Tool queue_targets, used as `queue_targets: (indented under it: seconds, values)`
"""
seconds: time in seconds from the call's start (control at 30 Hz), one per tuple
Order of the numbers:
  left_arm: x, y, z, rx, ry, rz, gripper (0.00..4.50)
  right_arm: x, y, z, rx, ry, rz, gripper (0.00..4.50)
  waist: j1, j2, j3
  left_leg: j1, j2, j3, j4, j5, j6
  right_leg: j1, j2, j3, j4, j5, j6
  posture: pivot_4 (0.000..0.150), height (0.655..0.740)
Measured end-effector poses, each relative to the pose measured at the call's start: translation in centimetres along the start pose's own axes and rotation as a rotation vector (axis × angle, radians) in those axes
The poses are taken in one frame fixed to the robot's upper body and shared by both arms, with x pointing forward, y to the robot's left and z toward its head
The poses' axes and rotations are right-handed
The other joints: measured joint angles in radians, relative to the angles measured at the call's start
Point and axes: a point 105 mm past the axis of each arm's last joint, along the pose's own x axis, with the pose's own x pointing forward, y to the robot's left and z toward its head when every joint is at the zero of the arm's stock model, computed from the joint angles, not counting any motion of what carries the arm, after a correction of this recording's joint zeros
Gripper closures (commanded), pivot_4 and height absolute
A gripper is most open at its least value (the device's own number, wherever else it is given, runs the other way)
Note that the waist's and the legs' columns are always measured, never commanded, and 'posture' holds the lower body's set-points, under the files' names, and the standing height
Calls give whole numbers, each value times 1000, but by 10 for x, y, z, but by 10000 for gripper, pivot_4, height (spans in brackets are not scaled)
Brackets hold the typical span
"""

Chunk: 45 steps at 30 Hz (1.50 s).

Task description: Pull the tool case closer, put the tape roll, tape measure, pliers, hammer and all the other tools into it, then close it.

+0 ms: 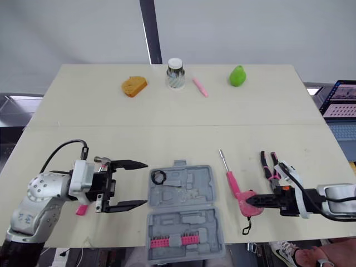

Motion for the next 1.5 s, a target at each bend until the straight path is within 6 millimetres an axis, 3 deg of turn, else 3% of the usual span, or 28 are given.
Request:
queue_targets:
  seconds: [0.7, 1.27, 1.3, 1.5]
  values:
    - [-3, 3, 1, 3, 29, 28, 167, 53, -10, -1, -5, 8, 14, 40132, 1, 1, 0, 0, -1, 0, 0, 0, 0, 0, 0, 0, 2, 0, 0, 1500, 6950]
    - [-1, 2, 4, 13, 27, 33, 167, 54, -17, -9, 22, 17, -10, 40132, 1, 1, -1, 0, -1, 0, 0, 0, 0, 0, 0, 0, 3, 0, 0, 1500, 6950]
    - [-1, 2, 4, 13, 27, 33, 0, 54, -17, -9, 24, 15, -8, 29572, 1, 1, -1, 0, -1, 0, 0, 0, 0, 0, 0, 0, 3, 0, 0, 1500, 6950]
    - [-1, 2, 3, 10, 28, 33, 0, 51, -17, -9, 28, 5, -4, 2136, 1, 1, -1, 0, -1, 0, 0, 0, 0, 0, 0, 0, 3, 0, 0, 1500, 6950]
